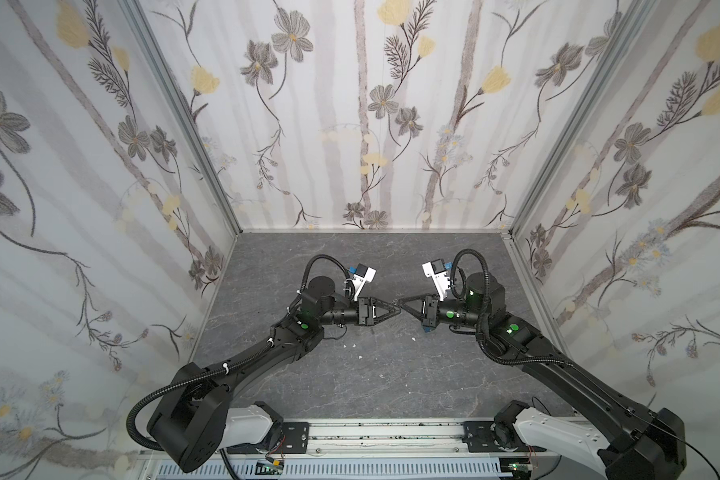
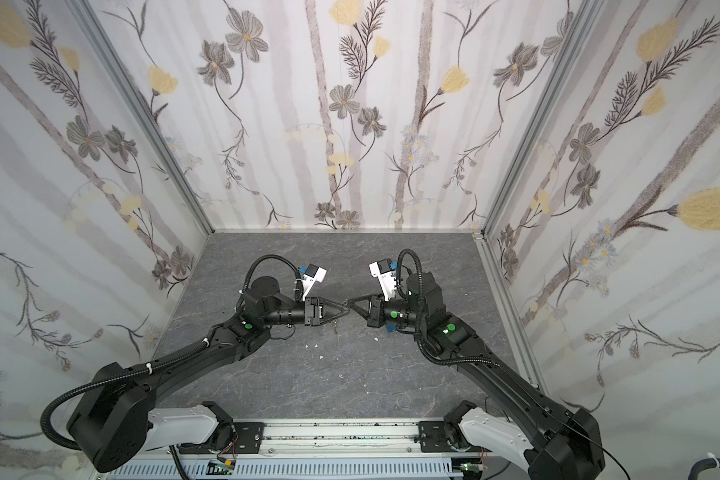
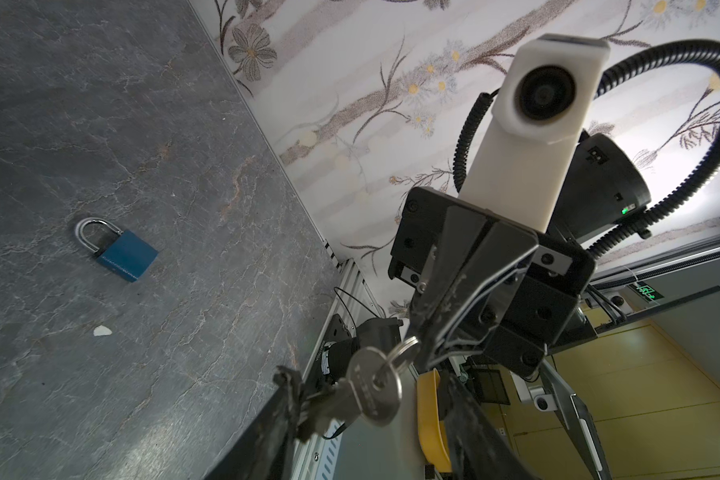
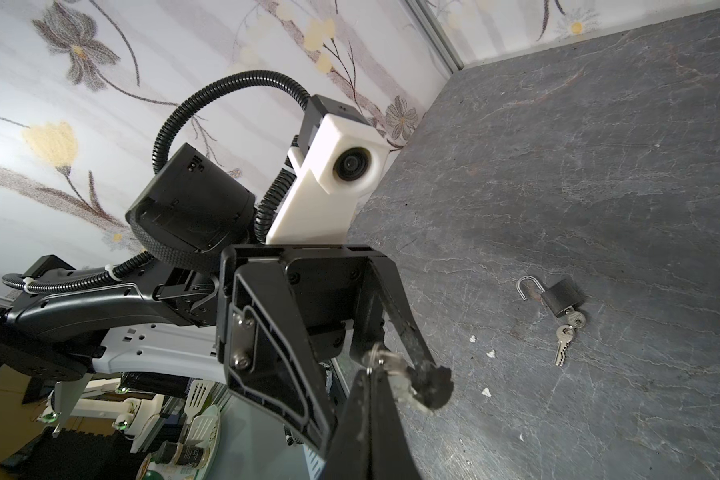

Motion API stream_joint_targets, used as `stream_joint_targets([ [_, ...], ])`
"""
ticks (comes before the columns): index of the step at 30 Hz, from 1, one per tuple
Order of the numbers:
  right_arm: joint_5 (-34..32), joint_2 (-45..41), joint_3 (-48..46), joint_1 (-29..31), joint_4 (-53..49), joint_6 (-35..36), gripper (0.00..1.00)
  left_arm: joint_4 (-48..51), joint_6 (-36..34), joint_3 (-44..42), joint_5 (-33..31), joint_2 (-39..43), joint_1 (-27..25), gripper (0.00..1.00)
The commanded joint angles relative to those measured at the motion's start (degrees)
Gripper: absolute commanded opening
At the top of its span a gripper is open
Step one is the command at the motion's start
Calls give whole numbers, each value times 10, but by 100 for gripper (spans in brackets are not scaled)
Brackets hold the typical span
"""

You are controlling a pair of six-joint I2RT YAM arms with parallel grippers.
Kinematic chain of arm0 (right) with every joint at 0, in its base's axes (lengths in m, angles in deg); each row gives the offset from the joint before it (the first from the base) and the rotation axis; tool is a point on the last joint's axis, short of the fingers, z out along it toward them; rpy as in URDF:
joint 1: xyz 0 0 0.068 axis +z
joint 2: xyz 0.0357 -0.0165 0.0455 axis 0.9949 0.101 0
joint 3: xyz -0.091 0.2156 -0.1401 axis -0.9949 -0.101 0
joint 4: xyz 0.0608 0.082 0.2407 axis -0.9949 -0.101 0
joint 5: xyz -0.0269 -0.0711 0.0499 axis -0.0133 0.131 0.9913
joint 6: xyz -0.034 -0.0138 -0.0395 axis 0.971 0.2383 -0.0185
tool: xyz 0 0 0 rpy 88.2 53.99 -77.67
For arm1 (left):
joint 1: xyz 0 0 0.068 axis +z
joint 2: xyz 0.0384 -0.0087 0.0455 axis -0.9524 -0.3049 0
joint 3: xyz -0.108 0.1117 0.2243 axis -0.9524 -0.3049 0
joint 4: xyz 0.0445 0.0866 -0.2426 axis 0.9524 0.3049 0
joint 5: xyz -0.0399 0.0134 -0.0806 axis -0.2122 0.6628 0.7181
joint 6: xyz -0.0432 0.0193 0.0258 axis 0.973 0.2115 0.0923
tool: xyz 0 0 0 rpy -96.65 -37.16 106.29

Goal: Unlock with the key

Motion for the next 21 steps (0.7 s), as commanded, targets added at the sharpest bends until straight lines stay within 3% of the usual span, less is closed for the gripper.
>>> stream_joint_targets([
  [1,-1,-2,-2,-1,27,-2,0,-11,-6,0,8,7,1,43],
  [14,-6,-10,-2,-7,16,3,0,57,-37,2,-5,28,0,22],
  [16,-5,-10,-1,-7,16,3,0,60,-40,2,-6,31,0,14],
  [21,-4,-9,0,-9,13,6,0,69,-43,6,-5,32,1,11],
])
